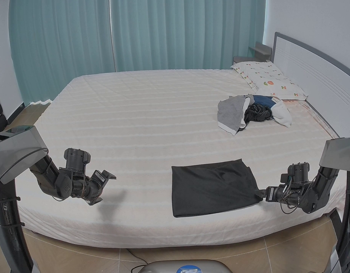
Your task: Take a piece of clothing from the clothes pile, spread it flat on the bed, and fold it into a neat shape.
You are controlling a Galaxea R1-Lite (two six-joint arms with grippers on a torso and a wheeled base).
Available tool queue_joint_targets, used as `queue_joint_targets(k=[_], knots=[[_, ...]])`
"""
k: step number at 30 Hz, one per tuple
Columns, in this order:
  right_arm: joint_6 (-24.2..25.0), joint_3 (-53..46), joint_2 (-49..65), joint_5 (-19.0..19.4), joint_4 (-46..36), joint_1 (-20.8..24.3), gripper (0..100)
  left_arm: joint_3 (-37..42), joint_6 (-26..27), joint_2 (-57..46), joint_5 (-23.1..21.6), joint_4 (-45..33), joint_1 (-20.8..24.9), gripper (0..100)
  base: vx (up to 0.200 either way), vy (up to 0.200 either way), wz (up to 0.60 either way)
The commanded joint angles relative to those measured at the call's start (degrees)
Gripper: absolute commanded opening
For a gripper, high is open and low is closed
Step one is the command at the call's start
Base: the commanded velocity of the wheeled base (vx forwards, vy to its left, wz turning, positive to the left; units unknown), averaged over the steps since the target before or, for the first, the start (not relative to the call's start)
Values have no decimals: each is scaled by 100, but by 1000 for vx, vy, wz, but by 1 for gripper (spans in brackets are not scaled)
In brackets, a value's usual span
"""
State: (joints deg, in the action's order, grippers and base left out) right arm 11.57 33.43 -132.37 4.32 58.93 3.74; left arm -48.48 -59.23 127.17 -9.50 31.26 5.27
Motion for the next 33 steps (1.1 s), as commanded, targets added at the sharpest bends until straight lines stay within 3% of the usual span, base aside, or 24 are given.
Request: queue_joint_targets(k=[1, 13, 20, 29, 33], knots=[[724, 340, 194, 562, 5, 83, 100, -3, -9, 1, -8, 3, 1, 100, 0, 0, 0], [2614, 1834, -650, 808, -39, 118, 100, -47, -361, -79, 36, 3, 546, 100, 33, 0, 0], [2956, 2441, -1098, 913, -13, 118, 100, -21, -334, -35, 141, 12, 739, 100, 29, 0, 0], [2983, 2599, -1257, 913, 48, 127, 100, -109, -387, -17, 167, 3, 739, 100, 0, 0, 0], [2983, 2625, -1257, 913, 57, 127, 100, -118, -431, -17, 167, 3, 739, 100, 0, -200, 0]])
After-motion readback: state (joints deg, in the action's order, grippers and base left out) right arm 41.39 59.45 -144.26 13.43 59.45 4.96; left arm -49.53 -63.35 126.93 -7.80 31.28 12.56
